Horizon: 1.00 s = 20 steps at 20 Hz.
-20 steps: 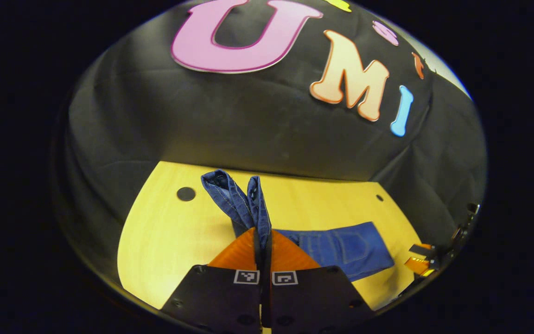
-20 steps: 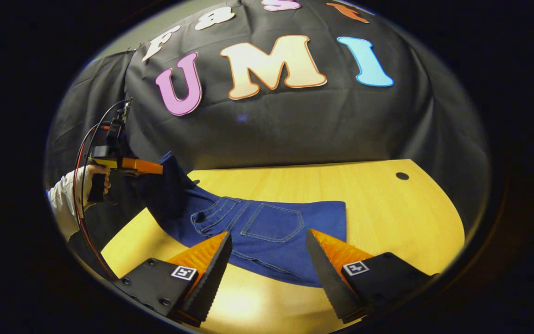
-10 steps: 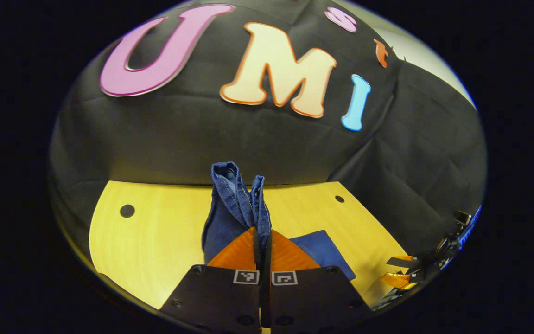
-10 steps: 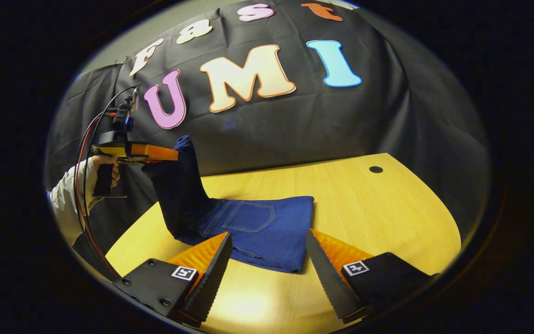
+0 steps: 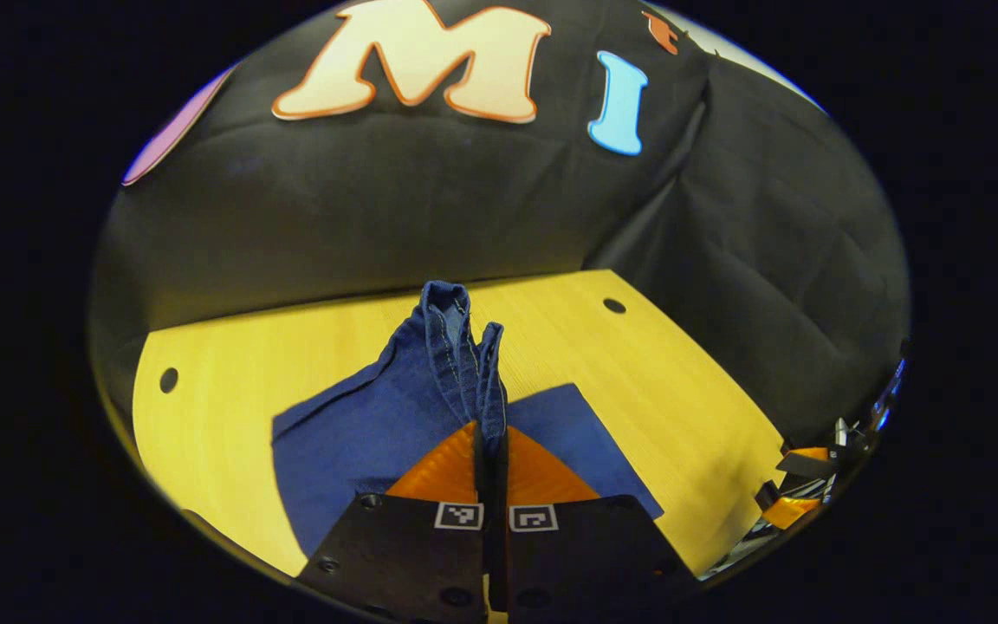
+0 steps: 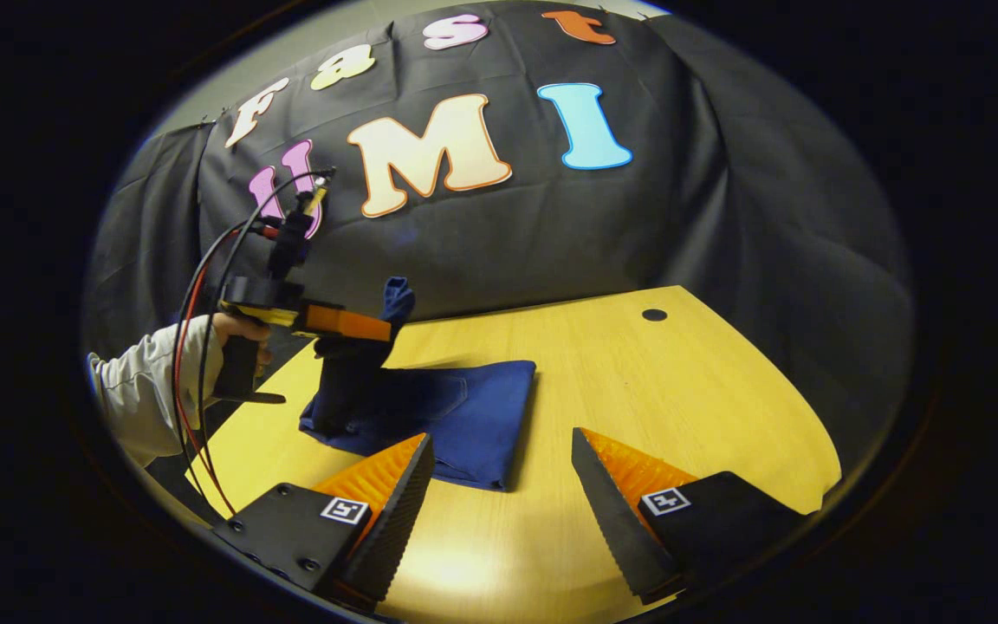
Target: Grasp the waist and the cuffs of the jeans and fold them to make the two legs overlap; first hold the waist and fold one-third of the jeans toward the cuffs, then hold the cuffs and fold the remaining one-third in the same direction to finish folding.
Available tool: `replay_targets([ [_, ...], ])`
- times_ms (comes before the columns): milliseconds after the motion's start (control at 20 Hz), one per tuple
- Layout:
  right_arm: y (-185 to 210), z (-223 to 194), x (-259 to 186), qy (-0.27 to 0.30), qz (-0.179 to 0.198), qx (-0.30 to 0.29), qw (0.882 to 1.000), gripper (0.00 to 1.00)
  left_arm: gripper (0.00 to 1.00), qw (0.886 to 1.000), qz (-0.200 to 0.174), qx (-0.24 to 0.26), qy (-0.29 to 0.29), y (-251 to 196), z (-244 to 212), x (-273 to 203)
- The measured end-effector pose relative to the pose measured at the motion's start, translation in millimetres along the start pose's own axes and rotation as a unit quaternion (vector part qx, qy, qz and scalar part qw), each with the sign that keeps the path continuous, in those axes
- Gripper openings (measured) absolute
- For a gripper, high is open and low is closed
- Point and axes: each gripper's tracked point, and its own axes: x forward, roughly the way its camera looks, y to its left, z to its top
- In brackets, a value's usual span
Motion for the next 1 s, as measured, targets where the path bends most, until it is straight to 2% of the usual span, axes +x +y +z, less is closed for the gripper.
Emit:
replay_targets([
  [150,-9,2,-11,-0.002,-0.002,0.0,1.0,0.98,0.0,0.999,0.031,0.008,0.032,-2,-30,20],
  [250,-12,6,-16,-0.008,0.006,-0.007,1.0,0.98,0.01,1.0,0.0,-0.004,0.031,-29,-41,28],
  [300,-12,10,-17,-0.011,0.014,-0.015,1.0,0.98,0.33,0.999,-0.017,-0.022,0.027,-48,-42,25],
  [400,-11,17,-21,-0.021,0.033,-0.045,0.998,0.98,0.96,1.0,0.002,-0.029,-0.006,-60,-34,14],
  [550,-2,42,-31,-0.058,0.064,-0.103,0.991,0.98,0.96,0.994,0.05,-0.02,-0.093,-63,-10,-30],
  [650,9,65,-40,-0.094,0.077,-0.129,0.984,0.98,0.96,0.984,0.087,-0.01,-0.155,-62,4,-79],
  [750,34,90,-50,-0.132,0.097,-0.13,0.978,0.98,0.96,0.973,0.115,0.0,-0.202,-64,14,-124],
  [800,47,103,-57,-0.149,0.107,-0.125,0.975,0.94,0.95,0.969,0.123,0.003,-0.214,-65,14,-142],
  [850,58,113,-61,-0.164,0.112,-0.12,0.973,0.98,0.95,0.967,0.131,0.003,-0.22,-64,12,-152],
  [900,70,123,-66,-0.177,0.118,-0.112,0.971,0.98,0.95,0.964,0.141,0.002,-0.224,-63,10,-165],
  [950,84,130,-72,-0.186,0.126,-0.105,0.969,0.94,0.95,0.961,0.147,0.001,-0.234,-61,7,-186],
  [1000,96,137,-78,-0.194,0.13,-0.099,0.967,0.98,0.95,0.958,0.152,0.001,-0.245,-60,4,-204],
])
